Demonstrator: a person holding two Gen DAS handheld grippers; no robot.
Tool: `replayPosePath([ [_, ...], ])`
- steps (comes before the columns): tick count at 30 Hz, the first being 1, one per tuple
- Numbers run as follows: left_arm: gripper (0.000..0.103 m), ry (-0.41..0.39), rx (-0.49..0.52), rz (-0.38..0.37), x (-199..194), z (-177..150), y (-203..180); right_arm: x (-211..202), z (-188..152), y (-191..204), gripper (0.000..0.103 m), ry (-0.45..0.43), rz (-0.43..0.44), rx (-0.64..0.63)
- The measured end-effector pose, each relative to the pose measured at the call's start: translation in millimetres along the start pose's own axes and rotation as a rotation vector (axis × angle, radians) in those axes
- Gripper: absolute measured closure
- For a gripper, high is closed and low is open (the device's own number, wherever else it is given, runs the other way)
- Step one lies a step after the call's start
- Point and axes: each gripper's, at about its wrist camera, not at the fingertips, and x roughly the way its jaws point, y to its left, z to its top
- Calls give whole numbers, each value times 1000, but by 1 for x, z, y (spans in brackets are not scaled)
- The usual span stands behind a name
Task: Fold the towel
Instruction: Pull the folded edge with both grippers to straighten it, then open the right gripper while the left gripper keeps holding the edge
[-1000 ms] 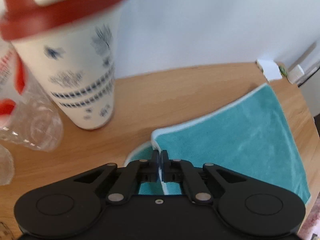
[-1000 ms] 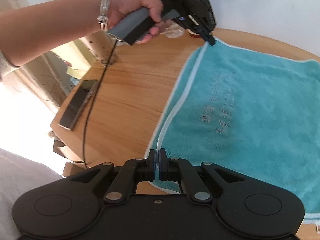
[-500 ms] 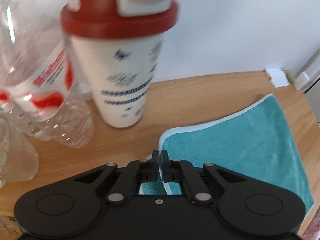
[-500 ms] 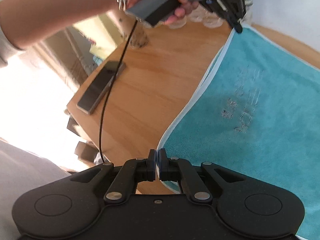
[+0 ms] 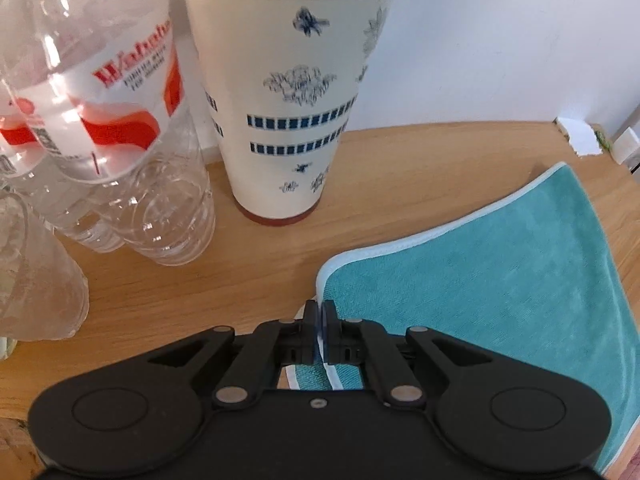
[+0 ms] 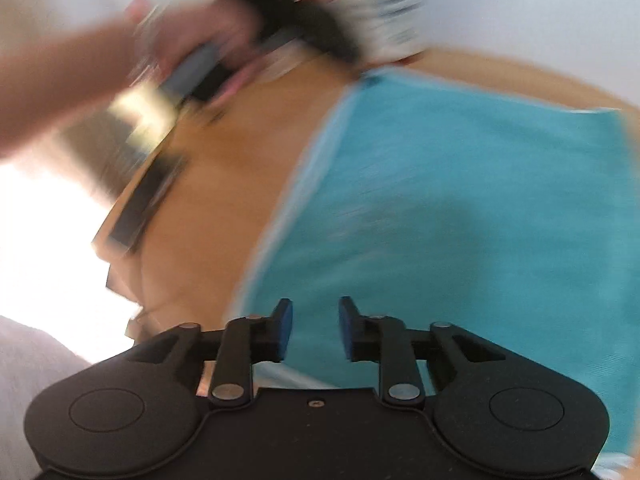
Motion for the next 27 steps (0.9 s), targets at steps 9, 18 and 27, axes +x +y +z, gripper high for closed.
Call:
replayPosePath([
  [9,101,-20,8,5,-20,-6,4,-24,-7,-140,69,-77,-425,302],
  [18,101,-50,2,26,-29,-3,-5,-24,-12,-152,96,63,-353,246],
  [27,101,-59,31,38,-31,-14,-14,-28,-25,-126,81,92,-470,145],
])
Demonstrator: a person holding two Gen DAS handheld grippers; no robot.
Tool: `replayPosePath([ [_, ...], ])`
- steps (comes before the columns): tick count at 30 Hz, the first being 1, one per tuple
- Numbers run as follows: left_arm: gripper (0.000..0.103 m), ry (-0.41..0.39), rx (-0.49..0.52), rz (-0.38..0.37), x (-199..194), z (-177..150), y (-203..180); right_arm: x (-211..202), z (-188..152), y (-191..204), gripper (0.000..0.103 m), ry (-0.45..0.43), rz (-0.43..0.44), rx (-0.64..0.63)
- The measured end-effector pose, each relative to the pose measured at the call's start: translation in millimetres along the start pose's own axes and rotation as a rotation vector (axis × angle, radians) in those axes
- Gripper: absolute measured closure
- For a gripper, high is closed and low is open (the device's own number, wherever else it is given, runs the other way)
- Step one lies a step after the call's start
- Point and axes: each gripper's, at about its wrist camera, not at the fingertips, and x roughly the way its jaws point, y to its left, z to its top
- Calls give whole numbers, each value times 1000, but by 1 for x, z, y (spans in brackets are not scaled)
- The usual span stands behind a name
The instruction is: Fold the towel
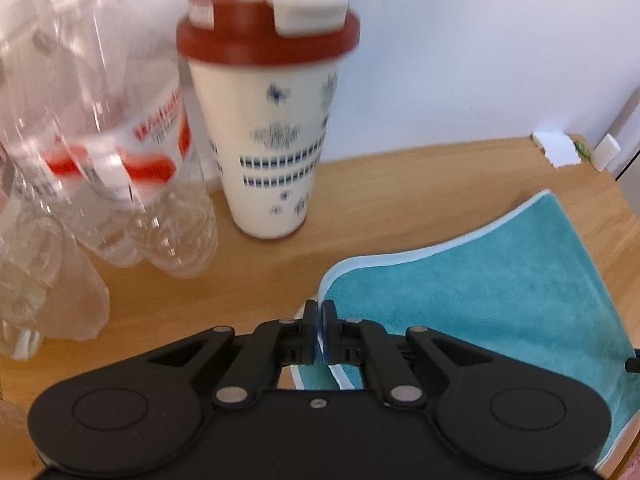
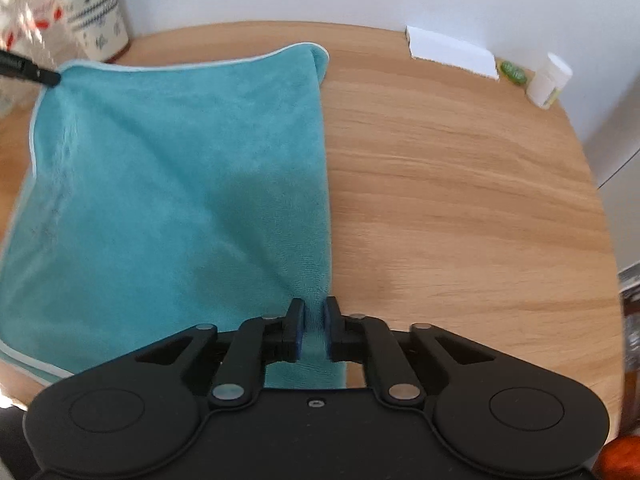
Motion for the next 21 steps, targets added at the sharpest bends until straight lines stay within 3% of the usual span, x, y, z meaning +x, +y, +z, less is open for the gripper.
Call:
replayPosePath([
  [2,101,11,1,11,6,-2,0,-3,4,-4,72,-10,5,9],
  [5,101,23,12,29,15,-4,-1,-8,14,-15,71,-57,28,48],
  [10,101,53,13,43,27,-4,-5,-2,69,-37,70,-179,29,100],
  [15,101,62,-10,61,26,-10,-8,39,132,-52,70,-195,132,130],
  [16,101,62,-19,60,27,-11,-7,47,141,-53,72,-202,147,134],
  [18,101,67,-42,65,27,-11,-7,59,157,-58,88,-192,202,154],
  [21,101,72,-52,73,26,-13,-5,80,175,-65,89,-166,250,165],
])
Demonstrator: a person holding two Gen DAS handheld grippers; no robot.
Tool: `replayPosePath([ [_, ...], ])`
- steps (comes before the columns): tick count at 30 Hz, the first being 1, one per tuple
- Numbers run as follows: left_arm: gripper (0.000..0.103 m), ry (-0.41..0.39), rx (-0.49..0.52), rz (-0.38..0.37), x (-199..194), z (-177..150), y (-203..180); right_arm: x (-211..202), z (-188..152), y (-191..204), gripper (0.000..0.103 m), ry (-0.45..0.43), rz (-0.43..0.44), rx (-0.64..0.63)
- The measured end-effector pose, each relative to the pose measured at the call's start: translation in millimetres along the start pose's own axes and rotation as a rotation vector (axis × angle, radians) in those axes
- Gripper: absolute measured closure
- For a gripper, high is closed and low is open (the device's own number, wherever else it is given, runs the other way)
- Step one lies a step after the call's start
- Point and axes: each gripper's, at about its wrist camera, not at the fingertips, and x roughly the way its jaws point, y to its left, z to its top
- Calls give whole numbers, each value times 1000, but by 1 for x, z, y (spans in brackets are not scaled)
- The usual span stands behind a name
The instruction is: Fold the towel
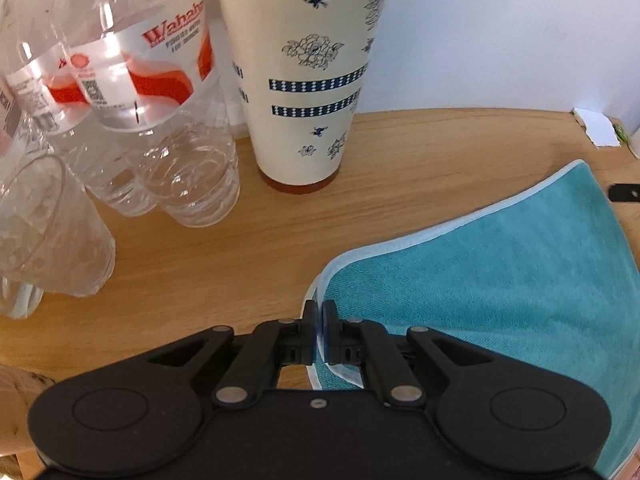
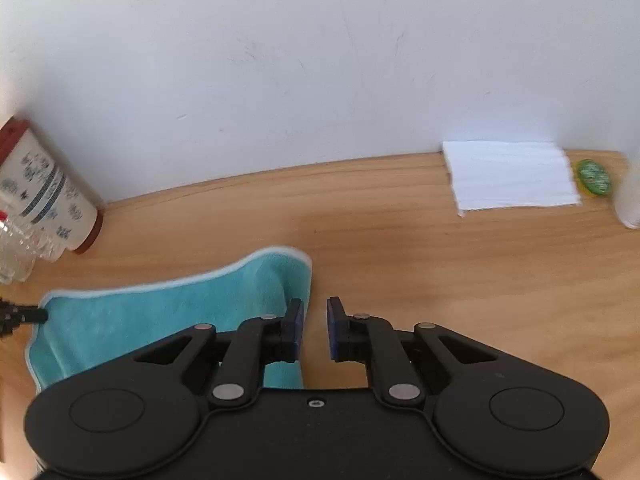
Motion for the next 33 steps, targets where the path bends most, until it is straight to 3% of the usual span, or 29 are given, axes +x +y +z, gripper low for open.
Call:
replayPosePath([
  [5,101,1,2,10,0,-2,-3,19,11,0,87,30,102,-51],
  [8,101,3,1,15,2,-3,-6,27,12,-2,99,52,131,-58],
  [11,101,3,-9,13,-1,-3,-3,26,15,-13,100,23,229,6],
  [15,101,-6,-25,5,-6,-6,-1,20,11,-43,100,-88,469,143],
  [18,101,-7,-36,2,-14,-12,5,29,6,-58,100,-99,564,215],
  [19,101,-3,-38,6,-14,-14,5,33,5,-64,99,-107,559,244],
  [22,101,10,-34,20,-14,-15,2,38,3,-69,96,-106,425,246],
  [26,101,10,-43,11,-17,-14,-4,17,2,-65,94,-85,336,204],
  [27,101,9,-46,8,-18,-14,-6,5,-2,-63,89,-84,350,191],
  [28,101,8,-48,6,-17,-13,-8,-4,-5,-61,72,-83,359,177],
  [29,101,9,-48,4,-17,-12,-10,-10,-9,-58,62,-83,352,153],
  [33,101,4,-27,7,-20,-11,-14,-12,-22,-41,60,-53,349,86],
])
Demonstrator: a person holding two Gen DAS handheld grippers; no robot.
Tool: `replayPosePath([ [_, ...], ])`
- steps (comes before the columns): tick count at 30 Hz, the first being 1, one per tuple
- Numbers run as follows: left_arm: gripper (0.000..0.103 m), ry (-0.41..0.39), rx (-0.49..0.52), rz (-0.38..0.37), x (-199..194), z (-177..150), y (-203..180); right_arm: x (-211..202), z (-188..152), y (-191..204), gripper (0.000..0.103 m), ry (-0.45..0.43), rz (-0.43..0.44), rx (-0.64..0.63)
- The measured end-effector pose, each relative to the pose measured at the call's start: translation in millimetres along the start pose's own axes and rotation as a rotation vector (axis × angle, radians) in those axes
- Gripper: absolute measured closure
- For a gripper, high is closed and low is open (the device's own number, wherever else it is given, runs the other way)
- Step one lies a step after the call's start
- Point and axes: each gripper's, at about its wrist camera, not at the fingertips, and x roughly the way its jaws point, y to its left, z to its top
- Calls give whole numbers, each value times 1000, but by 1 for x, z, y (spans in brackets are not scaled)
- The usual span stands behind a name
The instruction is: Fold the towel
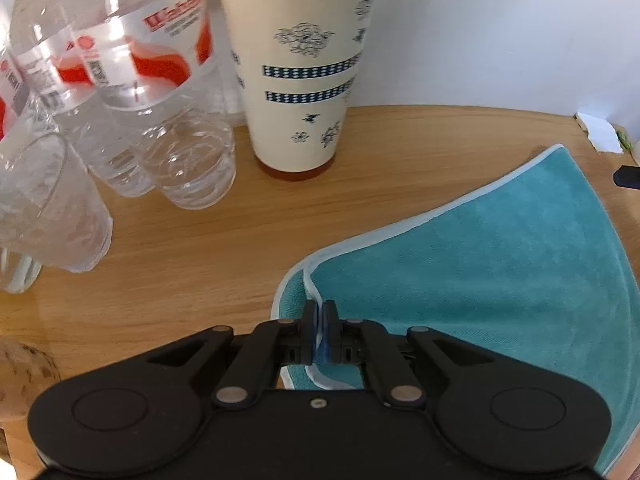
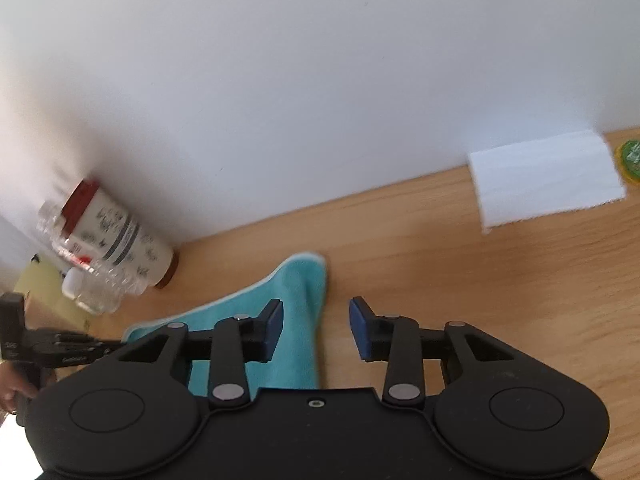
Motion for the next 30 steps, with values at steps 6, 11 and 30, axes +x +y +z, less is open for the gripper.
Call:
replayPosePath([
  [6,101,3,-33,3,9,2,6,39,0,7,62,70,-32,-22],
  [11,101,2,-41,13,9,1,9,37,3,13,99,90,-7,-29],
  [30,101,-26,-92,7,8,9,14,21,7,37,81,33,-323,-138],
])
